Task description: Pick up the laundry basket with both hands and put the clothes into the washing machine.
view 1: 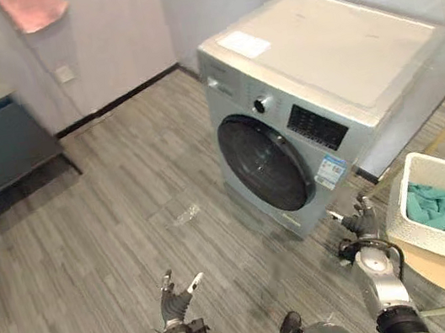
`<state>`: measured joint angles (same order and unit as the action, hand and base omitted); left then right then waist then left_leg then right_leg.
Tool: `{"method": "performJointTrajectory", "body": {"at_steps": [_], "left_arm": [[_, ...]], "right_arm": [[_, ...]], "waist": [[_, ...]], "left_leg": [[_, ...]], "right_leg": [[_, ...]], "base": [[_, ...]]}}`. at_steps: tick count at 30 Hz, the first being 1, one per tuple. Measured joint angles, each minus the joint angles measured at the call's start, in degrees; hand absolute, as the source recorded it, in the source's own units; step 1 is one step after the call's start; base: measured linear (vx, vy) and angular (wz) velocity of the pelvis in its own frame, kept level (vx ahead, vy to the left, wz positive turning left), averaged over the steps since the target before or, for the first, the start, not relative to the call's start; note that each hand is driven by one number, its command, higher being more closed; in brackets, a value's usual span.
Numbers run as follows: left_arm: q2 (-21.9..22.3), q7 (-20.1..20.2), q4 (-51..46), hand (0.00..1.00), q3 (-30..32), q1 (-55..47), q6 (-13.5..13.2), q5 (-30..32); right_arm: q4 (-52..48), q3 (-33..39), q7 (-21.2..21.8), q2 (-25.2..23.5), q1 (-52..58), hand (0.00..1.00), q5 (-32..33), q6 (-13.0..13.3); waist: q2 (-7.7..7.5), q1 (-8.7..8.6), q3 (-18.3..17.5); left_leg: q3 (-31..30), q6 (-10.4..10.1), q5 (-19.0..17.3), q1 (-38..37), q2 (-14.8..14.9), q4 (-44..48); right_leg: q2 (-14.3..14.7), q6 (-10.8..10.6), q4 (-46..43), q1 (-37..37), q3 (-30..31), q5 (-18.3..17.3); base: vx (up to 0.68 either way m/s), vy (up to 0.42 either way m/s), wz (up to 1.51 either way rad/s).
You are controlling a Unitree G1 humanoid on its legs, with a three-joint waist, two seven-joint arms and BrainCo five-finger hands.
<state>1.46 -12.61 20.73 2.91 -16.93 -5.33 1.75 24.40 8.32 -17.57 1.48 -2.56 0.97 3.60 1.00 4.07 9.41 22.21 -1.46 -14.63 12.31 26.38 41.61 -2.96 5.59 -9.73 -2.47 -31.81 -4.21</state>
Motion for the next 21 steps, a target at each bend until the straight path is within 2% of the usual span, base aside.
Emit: {"method": "performJointTrajectory", "body": {"at_steps": [1, 2, 3, 5, 6, 7, 8, 9, 10, 11, 12, 13, 14, 16, 18, 21], "left_arm": [[0.02, 0.11, -0.23, 0.0, 0.06, -0.72, -0.01, -0.06], [0.06, 0.12, -0.27, 0.0, 0.1, -1.12, -0.02, -0.15], [0.3, 0.1, -0.37, 0.0, 0.33, -1.94, -0.09, -0.83], [1.79, -0.03, -0.53, 0.0, 1.14, -3.08, -0.43, -1.96], [2.14, 0.1, -0.47, 0.0, 0.88, -3.16, -0.58, -2.62], [1.04, 0.06, -1.08, 0.0, 1.16, -2.12, -0.73, -3.36], [0.33, 0.07, -1.64, 0.0, 1.13, -1.72, -0.91, -3.49], [-0.64, -0.02, -2.72, 0.0, 1.14, -1.23, -1.37, -4.03], [-1.91, 0.04, -3.82, 0.0, 0.1, 0.28, -2.0, -5.32], [-2.23, 0.08, -4.63, 0.0, -1.08, 1.46, -2.21, -6.14], [-2.18, 0.11, -5.15, 0.0, -1.88, 2.27, -2.57, -6.58], [-2.15, 0.15, -6.01, 0.0, -3.73, 3.67, -3.31, -7.97], [-2.02, 0.12, -6.02, 0.0, -4.78, 3.88, -3.86, -8.54], [-1.5, 0.03, -6.0, 0.0, -5.1, 4.43, -4.13, -9.63], [-1.62, 0.03, -5.81, 0.0, -5.28, 4.8, -4.2, -10.18], [-1.56, 0.17, -5.42, 0.0, -8.1, 6.37, -5.24, -10.78]], "right_arm": [[2.1, -2.34, 0.33, 0.62, -2.0, 0.0, -1.74, 0.0], [3.24, -3.55, 0.43, 0.83, -3.19, 0.0, -2.34, 0.0], [5.27, -5.79, 0.69, 1.21, -5.4, 0.0, -3.95, -0.01], [5.98, -7.35, 1.04, 1.63, -7.38, 0.0, -5.93, -0.03], [6.34, -7.26, 1.12, 2.37, -9.61, 0.0, -6.94, -0.15], [6.9, -7.25, 1.02, 1.62, -12.69, 0.0, -8.09, -0.42], [7.02, -7.5, 1.03, 1.43, -14.45, 0.0, -8.43, -0.42], [7.63, -7.88, 1.02, 1.37, -17.88, 0.0, -8.39, -0.42], [10.49, -7.35, 0.97, 2.28, -25.55, 0.0, -8.3, -0.4], [12.0, -6.85, 0.92, 3.94, -30.35, 0.0, -8.28, -0.42], [13.08, -6.31, 0.8, 5.25, -33.29, 0.0, -8.25, -0.42], [17.31, -5.48, 0.12, 9.29, -40.46, 0.0, -8.17, -0.5], [20.12, -4.98, -0.47, 11.27, -44.17, 0.0, -8.1, -0.72], [24.48, -4.62, -1.54, 15.11, -49.54, 0.0, -7.65, -1.57], [25.15, -4.54, -2.38, 17.0, -50.65, 0.0, -7.55, -1.28], [31.95, -4.92, -2.58, 20.66, -56.86, 0.0, -7.6, -1.76]], "waist": [[-0.22, 0.06, 0.08], [-0.19, 0.05, 0.07], [0.11, 0.06, 0.03], [2.34, 0.08, 0.02], [4.37, 0.24, 1.26], [2.45, 0.17, 2.86], [1.85, 0.31, 3.37], [0.52, 0.89, 4.46], [-0.22, 2.09, 7.52], [-0.37, 2.32, 9.42], [0.16, 2.55, 10.79], [2.12, 3.35, 13.43], [3.0, 3.37, 14.02], [4.08, 3.56, 15.3], [4.05, 3.34, 16.11], [5.15, 3.37, 16.87]], "left_leg": [[-5.75, -1.67, 0.97, -0.11, -2.26, -8.24], [-8.7, -2.69, 1.6, -0.21, -3.4, -12.03], [-13.27, -4.55, 3.33, -1.05, -5.18, -18.7], [-15.49, -4.79, 8.98, -1.14, -5.24, -24.2], [-16.73, -9.05, 12.01, -1.13, -4.95, -24.44], [-14.99, -7.68, 11.4, 0.17, -6.64, -23.85], [-13.95, -7.33, 11.3, 1.28, -7.68, -23.73], [-12.6, -6.71, 11.38, 2.39, -8.94, -23.63], [-11.09, -5.32, 11.93, 3.8, -11.23, -23.34], [-10.8, -4.61, 12.3, 4.74, -12.71, -23.39], [-10.73, -4.32, 12.35, 5.23, -13.62, -23.63], [-10.64, -3.24, 13.02, 6.53, -15.74, -24.25], [-10.69, -2.49, 13.69, 7.4, -16.88, -24.84], [-10.92, -1.67, 14.85, 8.47, -18.08, -25.65], [-11.41, -1.49, 14.97, 9.01, -18.3, -25.58], [-12.18, -1.6, 15.66, 11.13, -18.53, -26.14]], "right_leg": [[-0.03, -0.6, 0.4, 0.13, 2.58, 0.39], [-0.01, -1.13, 0.76, 0.12, 3.94, 0.73], [0.08, -2.38, 1.51, 0.05, 6.43, 1.57], [1.08, -4.46, 2.75, 0.07, 8.96, 2.82], [1.7, -6.26, 2.81, -0.32, 10.42, 3.3], [-0.94, -7.72, 2.17, -2.13, 10.95, 3.94], [-2.27, -8.27, 1.69, -3.76, 11.44, 4.23], [-4.0, -9.13, 1.22, -5.53, 11.64, 5.04], [-6.78, -10.62, 1.21, -7.6, 11.5, 6.55], [-8.41, -11.02, 1.18, -8.4, 11.28, 7.27], [-9.33, -11.19, 1.17, -8.83, 11.12, 7.7], [-11.25, -11.8, 1.24, -10.11, 10.79, 8.66], [-12.24, -12.2, 1.33, -11.07, 10.47, 9.2], [-13.14, -12.38, 1.81, -11.93, 9.95, 10.2], [-13.28, -12.35, 1.84, -12.03, 9.4, 10.35], [-13.44, -11.98, 1.86, -13.81, 8.34, 10.7]], "base": [[0.26, 0.181, -1.08], [0.22, 0.258, -1.21], [0.13, 0.288, -1.13], [0.12, 0.359, -0.95], [0.05, 0.426, -0.56], [0.01, 0.417, -0.46], [-0.05, 0.341, -0.28], [-0.06, 0.3, -0.35], [-0.1, 0.331, -0.2], [-0.12, 0.25, 0.03], [-0.14, 0.251, 0.34], [-0.1, 0.185, 0.35], [-0.06, 0.167, 0.33], [0.02, 0.072, 0.2], [0.02, 0.016, 0.14], [-0.06, -0.021, 0.11]]}}
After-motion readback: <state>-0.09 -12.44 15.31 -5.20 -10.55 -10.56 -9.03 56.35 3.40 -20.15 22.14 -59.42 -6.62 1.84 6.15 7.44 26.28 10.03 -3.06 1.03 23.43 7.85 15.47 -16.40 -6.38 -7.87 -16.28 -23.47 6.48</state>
